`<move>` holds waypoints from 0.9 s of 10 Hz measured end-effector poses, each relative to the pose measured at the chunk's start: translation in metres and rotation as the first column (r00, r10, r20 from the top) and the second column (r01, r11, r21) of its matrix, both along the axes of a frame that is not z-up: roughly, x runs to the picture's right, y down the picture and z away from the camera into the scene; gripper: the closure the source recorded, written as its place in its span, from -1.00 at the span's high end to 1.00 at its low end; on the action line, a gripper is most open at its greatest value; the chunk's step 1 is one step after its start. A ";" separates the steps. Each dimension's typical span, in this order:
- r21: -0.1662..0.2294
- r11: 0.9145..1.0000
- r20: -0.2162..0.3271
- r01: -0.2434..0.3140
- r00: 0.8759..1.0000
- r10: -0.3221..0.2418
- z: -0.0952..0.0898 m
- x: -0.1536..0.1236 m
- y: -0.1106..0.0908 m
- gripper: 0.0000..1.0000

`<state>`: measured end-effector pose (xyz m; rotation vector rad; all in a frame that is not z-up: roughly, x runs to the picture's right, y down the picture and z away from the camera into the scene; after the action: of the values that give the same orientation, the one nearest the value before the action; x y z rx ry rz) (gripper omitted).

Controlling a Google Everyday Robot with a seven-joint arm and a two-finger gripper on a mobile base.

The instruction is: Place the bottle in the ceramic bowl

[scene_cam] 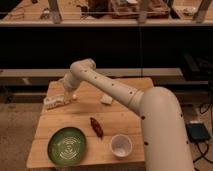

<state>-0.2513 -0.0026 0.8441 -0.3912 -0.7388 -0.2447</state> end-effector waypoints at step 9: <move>-0.133 0.987 -0.082 0.085 0.992 -0.096 0.052 -0.024 0.024 0.60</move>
<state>-0.2754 0.0216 0.8957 -0.5563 -0.6521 -0.2641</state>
